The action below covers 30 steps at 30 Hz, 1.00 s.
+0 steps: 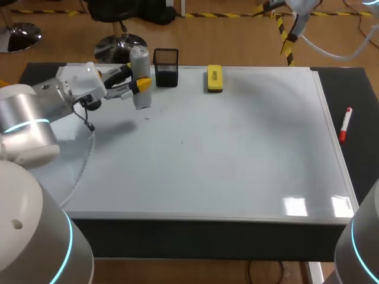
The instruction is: Pick up the inspection probe, press it on each red-marked spot on the whiteboard one by one, put down the probe, pick up the eraser, and wipe off all the red marks.
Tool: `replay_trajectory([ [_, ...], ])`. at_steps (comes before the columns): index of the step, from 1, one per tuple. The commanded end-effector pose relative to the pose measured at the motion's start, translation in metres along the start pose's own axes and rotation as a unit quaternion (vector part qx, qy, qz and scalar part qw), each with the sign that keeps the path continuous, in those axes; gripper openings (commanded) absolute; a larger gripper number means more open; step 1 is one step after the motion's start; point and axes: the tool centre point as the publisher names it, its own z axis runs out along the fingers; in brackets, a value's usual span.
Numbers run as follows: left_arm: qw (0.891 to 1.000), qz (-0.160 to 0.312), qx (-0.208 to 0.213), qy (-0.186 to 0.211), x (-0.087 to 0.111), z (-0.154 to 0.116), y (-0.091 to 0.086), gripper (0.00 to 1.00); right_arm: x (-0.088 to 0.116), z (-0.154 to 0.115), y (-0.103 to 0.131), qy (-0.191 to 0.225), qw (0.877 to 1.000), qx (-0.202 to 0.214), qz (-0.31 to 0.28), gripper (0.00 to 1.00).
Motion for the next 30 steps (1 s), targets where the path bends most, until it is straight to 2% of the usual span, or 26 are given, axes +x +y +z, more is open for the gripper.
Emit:
replay_trajectory([
  [1,0.999,0.008,0.008,0.032,-0.029,0.027,0.011,0.00,0.001,-0.002,0.003,0.001,1.000,0.004,-0.001,1.00],
  [7,0.998,0.030,0.004,0.058,-0.055,0.047,0.008,0.00,0.001,-0.002,0.003,0.001,1.000,0.004,-0.001,1.00],
  [13,0.995,0.022,0.014,0.091,-0.077,0.061,0.011,0.00,0.001,-0.002,0.003,0.001,1.000,0.004,-0.001,1.00],
  [25,0.990,0.047,0.039,0.125,-0.108,0.089,-0.017,0.00,0.001,-0.002,0.003,0.001,1.000,0.004,-0.001,1.00],
  [30,0.987,0.051,0.054,0.146,-0.116,0.103,-0.023,0.00,0.001,-0.002,0.003,0.001,1.000,0.004,-0.001,1.00],
])
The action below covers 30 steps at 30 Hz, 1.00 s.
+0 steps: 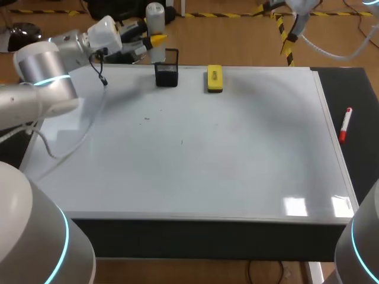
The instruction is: Pick up the inspection probe, press it on each red-marked spot on the whiteboard one by one, put down the probe, pick up the eraser, and wipe off all the red marks.
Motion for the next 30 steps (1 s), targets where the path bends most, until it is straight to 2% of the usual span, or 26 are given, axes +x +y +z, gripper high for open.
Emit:
replay_trajectory([
  [1,0.998,-0.001,0.011,0.066,-0.015,0.012,0.004,0.00,0.001,-0.002,0.003,0.001,1.000,0.004,-0.001,1.00],
  [11,0.993,-0.011,0.035,0.113,-0.026,0.024,0.016,0.00,0.001,-0.002,0.003,0.001,1.000,0.004,-0.001,1.00],
  [30,0.991,-0.042,0.025,0.126,-0.033,0.021,0.057,0.00,0.001,-0.002,0.003,0.001,1.000,0.004,-0.001,1.00],
])
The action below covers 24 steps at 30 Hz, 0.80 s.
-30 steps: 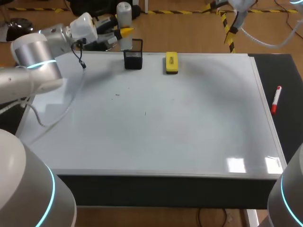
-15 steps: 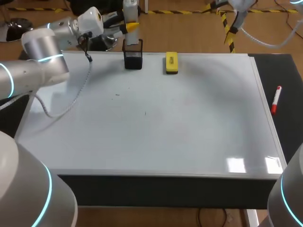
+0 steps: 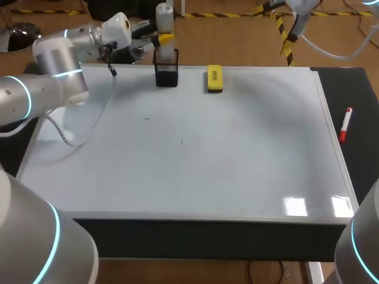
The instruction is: Pick up the inspection probe, press it on each red-marked spot on the whiteboard one by one, put down the probe, pick up the eraser, and wipe off all the red marks.
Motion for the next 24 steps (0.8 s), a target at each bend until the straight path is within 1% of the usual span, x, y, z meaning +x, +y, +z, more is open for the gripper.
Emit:
replay_trajectory([
  [1,0.998,-0.005,0.008,0.066,-0.007,0.000,0.012,0.00,0.001,-0.002,0.003,0.001,1.000,0.004,-0.001,1.00],
  [5,0.997,-0.010,0.000,0.076,-0.008,0.001,0.021,0.00,0.001,-0.002,0.003,0.001,1.000,0.004,-0.001,1.00],
  [16,0.997,-0.025,-0.012,0.074,-0.013,-0.004,0.041,0.00,0.001,-0.002,0.003,0.001,1.000,0.004,-0.001,1.00],
  [24,0.997,-0.037,-0.019,0.072,-0.010,-0.009,0.054,0.00,0.001,-0.002,0.003,0.001,1.000,0.004,-0.001,1.00],
])
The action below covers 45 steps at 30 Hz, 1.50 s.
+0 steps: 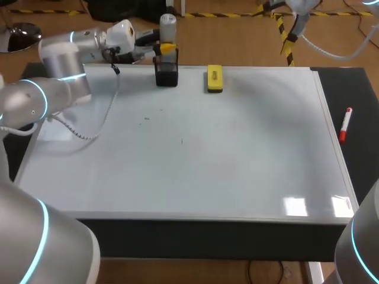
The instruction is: Pick up the inspection probe, press it on each red-marked spot on the whiteboard one by one, put down the probe, pick up the eraser, and wipe off all the red marks.
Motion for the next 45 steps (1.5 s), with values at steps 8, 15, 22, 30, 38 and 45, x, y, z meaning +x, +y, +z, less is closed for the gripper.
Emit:
replay_trajectory([
  [8,0.999,-0.014,-0.002,0.048,-0.003,-0.004,0.016,0.00,0.001,-0.002,0.003,0.001,1.000,0.004,-0.001,1.00],
  [15,0.999,-0.017,-0.006,0.047,-0.004,-0.005,0.018,0.00,0.001,-0.002,0.003,0.001,1.000,0.004,-0.001,1.00],
  [22,0.999,-0.019,-0.006,0.043,-0.002,-0.003,0.018,0.03,0.001,-0.002,0.003,0.001,1.000,0.004,-0.001,1.00],
  [30,0.999,-0.014,-0.008,0.045,0.001,0.000,0.014,1.00,0.001,-0.002,0.003,0.001,1.000,0.004,-0.001,1.00],
  [38,0.999,-0.009,-0.012,0.046,0.004,-0.001,0.006,1.00,0.001,-0.002,0.003,0.001,1.000,0.004,-0.001,1.00],
  [45,0.999,-0.002,-0.023,0.030,0.007,-0.007,-0.004,1.00,0.001,-0.002,0.003,0.001,1.000,0.004,-0.001,1.00],
])
